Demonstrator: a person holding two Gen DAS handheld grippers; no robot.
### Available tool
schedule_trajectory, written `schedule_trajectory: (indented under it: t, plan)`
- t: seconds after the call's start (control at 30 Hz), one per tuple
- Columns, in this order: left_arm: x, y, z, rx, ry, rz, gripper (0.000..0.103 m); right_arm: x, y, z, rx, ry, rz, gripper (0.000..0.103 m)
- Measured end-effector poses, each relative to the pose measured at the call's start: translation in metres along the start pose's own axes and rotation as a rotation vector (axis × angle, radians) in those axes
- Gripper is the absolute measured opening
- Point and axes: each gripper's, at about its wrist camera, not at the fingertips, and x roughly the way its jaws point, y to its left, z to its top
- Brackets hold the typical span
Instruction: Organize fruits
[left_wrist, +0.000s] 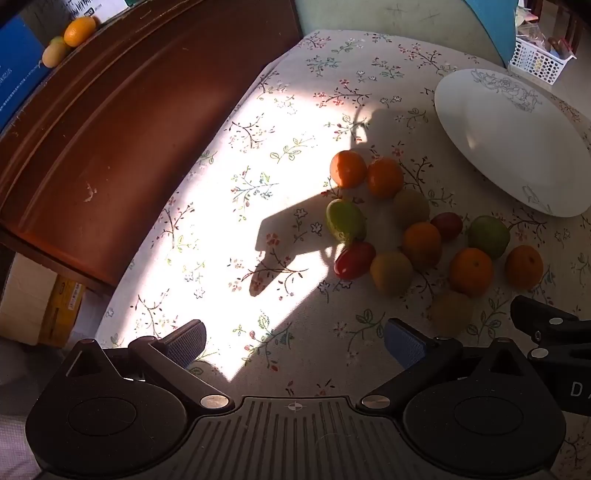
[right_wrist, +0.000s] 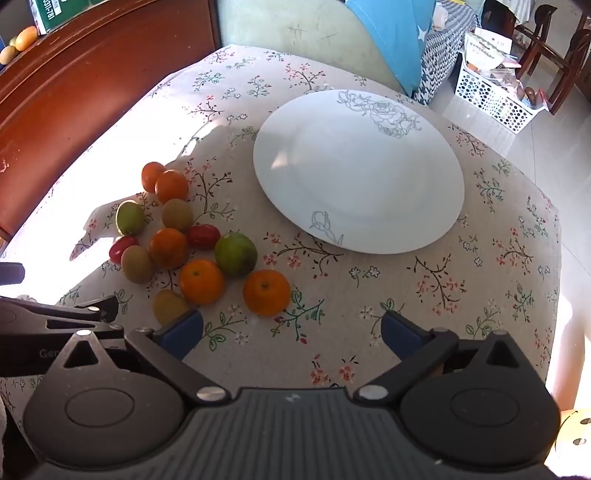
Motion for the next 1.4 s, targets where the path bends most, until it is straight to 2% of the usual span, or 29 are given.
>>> schedule_trajectory:
  t: [0.13, 0.23, 0.5, 1.13, 1.4]
  plan:
    - [0.002, 0.004, -0.005, -0.004, -0.016, -0.021, 0.102, 0.002, -0.004, -0.004, 0.0, 0.011, 0.01, 0.102]
    - [0.004, 0.002, -0.004, 0.006, 0.002, -0.001, 0.102, 0.003, -0.001, -0.002, -0.003, 0.02, 0.005, 0.102]
    - [0.0, 0.002, -0.002, -0.025, 0.004, -0.03, 0.102, 0.008, 0.002, -0.001, -0.012, 0.034, 0.007, 0.102]
    - [0.004, 0.001, -0.004, -0.018, 0.007, -0.012, 0.102, 0.008, 0.007, -0.005, -0.03, 0.036, -0.012, 0.101]
    - [0.003, 0.004, -0.006, -0.019, 0.003, -0.027, 0.102, 0.007, 0.006, -0.006, -0.038, 0.023, 0.029, 0.097]
